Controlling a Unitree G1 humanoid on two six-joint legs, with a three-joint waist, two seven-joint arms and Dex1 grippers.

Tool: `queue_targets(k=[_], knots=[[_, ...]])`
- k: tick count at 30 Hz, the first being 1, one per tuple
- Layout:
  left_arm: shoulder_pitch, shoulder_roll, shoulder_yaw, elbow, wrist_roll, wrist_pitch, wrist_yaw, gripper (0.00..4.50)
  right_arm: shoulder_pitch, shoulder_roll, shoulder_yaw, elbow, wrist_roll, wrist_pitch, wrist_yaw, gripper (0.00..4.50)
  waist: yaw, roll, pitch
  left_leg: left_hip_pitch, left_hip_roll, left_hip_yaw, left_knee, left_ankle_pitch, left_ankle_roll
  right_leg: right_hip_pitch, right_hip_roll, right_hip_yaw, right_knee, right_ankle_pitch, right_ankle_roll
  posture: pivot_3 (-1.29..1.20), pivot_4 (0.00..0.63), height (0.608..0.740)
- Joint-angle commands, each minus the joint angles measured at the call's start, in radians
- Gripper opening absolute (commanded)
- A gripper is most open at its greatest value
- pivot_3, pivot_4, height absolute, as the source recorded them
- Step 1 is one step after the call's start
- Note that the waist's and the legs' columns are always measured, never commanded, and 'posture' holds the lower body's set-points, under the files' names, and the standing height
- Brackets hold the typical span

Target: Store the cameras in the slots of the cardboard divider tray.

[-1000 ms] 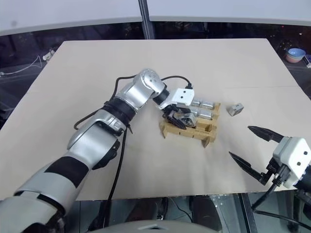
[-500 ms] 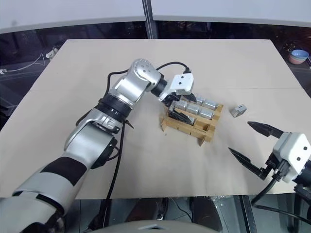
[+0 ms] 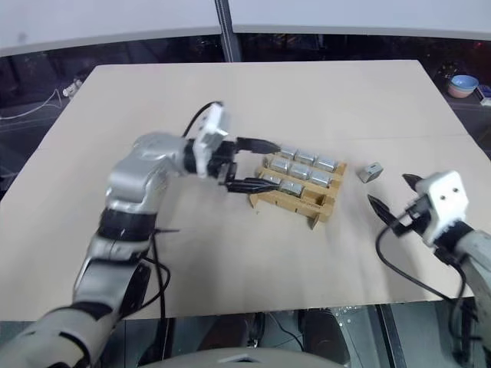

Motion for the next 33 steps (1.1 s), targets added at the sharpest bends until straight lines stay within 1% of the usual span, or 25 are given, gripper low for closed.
queue_targets(k=[1, 4, 5, 7, 9, 10, 12, 16, 20, 24, 26, 28, 33], knots=[[0.144, 0.045, 0.111, -0.251, -0.116, 0.061, 0.095, 4.46, -0.132, -0.037, 0.066, 0.142, -0.092, -0.021, -0.032, 4.50, 0.005, 0.000, 0.000, 0.000, 0.000, 0.000, 0.000, 0.000, 0.000, 0.000, 0.000, 0.000, 0.000, 0.000, 0.000, 0.00, 0.150, 0.740], [0.244, 0.089, 0.160, -0.363, -0.184, 0.118, 0.153, 4.46, -0.202, -0.133, 0.152, 0.276, -0.158, -0.157, 0.125, 4.50, 0.007, 0.002, 0.000, 0.000, 0.000, 0.000, 0.000, 0.000, 0.000, 0.000, 0.000, 0.000, -0.001, 0.000, 0.000, 0.00, 0.150, 0.740], [0.264, 0.099, 0.164, -0.387, -0.200, 0.128, 0.173, 4.46, -0.216, -0.175, 0.177, 0.318, -0.192, -0.196, 0.157, 4.50, 0.013, 0.002, 0.000, 0.000, 0.000, 0.000, -0.001, 0.000, 0.000, 0.000, 0.000, -0.001, -0.001, 0.000, 0.000, 0.00, 0.150, 0.740], [0.321, 0.108, 0.199, -0.445, -0.249, 0.146, 0.218, 4.46, -0.294, -0.267, 0.240, 0.425, -0.244, -0.280, 0.270, 4.50, 0.017, 0.002, 0.000, 0.000, 0.000, -0.001, 0.000, 0.000, 0.000, 0.001, 0.000, -0.003, -0.001, 0.000, 0.000, 0.00, 0.150, 0.740], [0.358, 0.121, 0.217, -0.481, -0.287, 0.151, 0.238, 4.46, -0.353, -0.305, 0.275, 0.498, -0.253, -0.333, 0.349, 4.50, 0.018, 0.002, 0.000, 0.001, 0.000, 0.001, 0.000, 0.000, 0.000, 0.001, 0.000, -0.001, -0.001, 0.000, 0.000, 0.00, 0.150, 0.740], [0.396, 0.129, 0.223, -0.498, -0.277, 0.109, 0.233, 4.46, -0.398, -0.320, 0.307, 0.554, -0.276, -0.383, 0.389, 4.50, 0.016, 0.002, 0.000, 0.001, 0.000, 0.001, 0.000, 0.000, 0.000, 0.001, 0.000, -0.001, -0.001, 0.000, 0.000, 0.00, 0.150, 0.740], [0.475, 0.137, 0.255, -0.518, -0.299, 0.054, 0.211, 4.46, -0.508, -0.341, 0.385, 0.688, -0.327, -0.489, 0.498, 4.50, 0.007, 0.002, 0.000, 0.001, 0.000, 0.001, -0.001, 0.000, 0.000, 0.002, 0.000, -0.001, -0.001, 0.000, 0.000, 0.00, 0.150, 0.740], [0.544, 0.172, 0.272, -0.516, -0.352, 0.021, 0.185, 4.46, -0.679, -0.323, 0.475, 0.916, -0.394, -0.663, 0.622, 4.50, -0.003, 0.003, 0.001, 0.002, 0.001, 0.001, -0.002, 0.000, 0.000, 0.002, 0.000, -0.001, -0.002, 0.000, 0.000, 0.00, 0.150, 0.740], [0.580, 0.180, 0.262, -0.528, -0.360, -0.010, 0.215, 4.46, -0.827, -0.288, 0.551, 1.119, -0.463, -0.785, 0.708, 4.50, -0.003, 0.003, 0.001, 0.002, 0.000, 0.002, -0.002, 0.000, 0.000, 0.002, 0.000, 0.000, -0.002, 0.000, 0.000, 0.00, 0.150, 0.740], [0.598, 0.184, 0.254, -0.541, -0.370, -0.023, 0.246, 4.46, -0.950, -0.251, 0.600, 1.299, -0.548, -0.931, 0.697, 4.50, -0.003, 0.003, 0.001, 0.001, 0.000, 0.001, -0.002, 0.000, 0.000, 0.000, 0.000, 0.000, -0.002, 0.000, 0.000, 0.00, 0.150, 0.740], [0.602, 0.188, 0.250, -0.549, -0.377, -0.026, 0.262, 4.46, -0.994, -0.235, 0.615, 1.374, -0.568, -0.975, 0.718, 4.50, -0.003, 0.003, 0.001, 0.001, 0.000, 0.001, -0.002, 0.000, 0.000, 0.000, 0.000, 0.000, -0.002, 0.000, 0.000, 0.00, 0.150, 0.740], [0.607, 0.192, 0.248, -0.557, -0.384, -0.027, 0.274, 4.46, -1.027, -0.219, 0.626, 1.435, -0.588, -1.030, 0.715, 4.50, -0.003, 0.003, 0.001, 0.000, 0.000, 0.001, -0.002, 0.000, 0.000, 0.000, 0.000, 0.000, -0.003, 0.000, 0.000, 0.00, 0.150, 0.740], [0.607, 0.205, 0.253, -0.573, -0.414, -0.027, 0.296, 4.46, -1.084, -0.189, 0.639, 1.540, -0.627, -1.103, 0.716, 4.50, -0.004, 0.003, 0.001, 0.000, 0.000, 0.002, -0.002, 0.000, 0.000, 0.000, 0.000, 0.000, -0.003, 0.000, 0.000, 0.00, 0.150, 0.740]])
